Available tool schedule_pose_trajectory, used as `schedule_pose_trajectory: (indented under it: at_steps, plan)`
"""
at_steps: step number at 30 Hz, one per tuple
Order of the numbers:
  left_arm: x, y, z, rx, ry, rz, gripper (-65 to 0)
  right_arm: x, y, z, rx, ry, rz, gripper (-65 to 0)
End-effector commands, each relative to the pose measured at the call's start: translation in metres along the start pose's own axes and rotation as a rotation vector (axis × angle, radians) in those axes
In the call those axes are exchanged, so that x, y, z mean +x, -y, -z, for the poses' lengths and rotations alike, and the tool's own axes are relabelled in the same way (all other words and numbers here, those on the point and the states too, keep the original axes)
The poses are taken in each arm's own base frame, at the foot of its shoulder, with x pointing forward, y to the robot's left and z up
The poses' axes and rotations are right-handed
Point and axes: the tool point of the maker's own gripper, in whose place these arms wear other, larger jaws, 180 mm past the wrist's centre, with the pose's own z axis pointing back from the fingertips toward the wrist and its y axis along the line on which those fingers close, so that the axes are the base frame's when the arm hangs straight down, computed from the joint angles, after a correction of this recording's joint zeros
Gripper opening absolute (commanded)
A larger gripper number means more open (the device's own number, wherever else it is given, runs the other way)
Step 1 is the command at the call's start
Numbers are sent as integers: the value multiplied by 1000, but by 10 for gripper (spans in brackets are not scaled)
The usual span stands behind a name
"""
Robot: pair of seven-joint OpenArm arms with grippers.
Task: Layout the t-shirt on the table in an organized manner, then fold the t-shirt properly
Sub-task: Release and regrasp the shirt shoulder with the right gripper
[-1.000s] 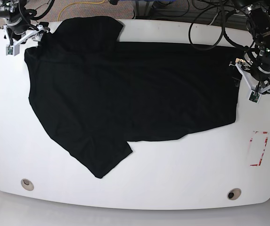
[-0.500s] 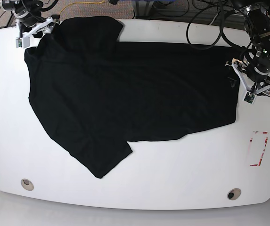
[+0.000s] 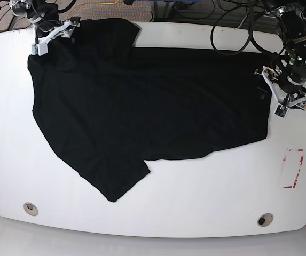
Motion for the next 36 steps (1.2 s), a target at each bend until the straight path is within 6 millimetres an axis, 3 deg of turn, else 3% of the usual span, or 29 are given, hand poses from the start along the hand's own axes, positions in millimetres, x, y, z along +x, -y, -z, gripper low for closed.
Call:
schedule_pose_trajectory:
  at_steps: [1, 5, 7, 12, 15, 24, 32, 36]
  plan:
    - [11, -7, -4, 17, 37, 9, -172, -3, -4, 1, 10, -20, -17, -184]
    - [10, -7, -4, 18, 36, 9, -172, -5, -11, 5, 32, -32, -26, -209]
    - [10, -7, -4, 18, 36, 9, -172, -5, -12, 5, 34, -33, -28, -279]
    - [10, -7, -4, 18, 36, 9, -172, -5, -12, 6, 35, -32, -28, -553]
    - [10, -7, -4, 18, 36, 9, -172, -4, -12, 5, 33, -30, -32, -648]
    - [10, -7, -4, 17, 35, 9, -172, 9, -16, 1, 34, -2, -66, -642]
    - [2, -5, 3, 2, 12, -6, -172, 41, -40, -5, 122, 113, -87, -642]
    - [2, -10, 3, 10, 9, 2, -172, 62, -41, -3, 153, 142, -113, -642]
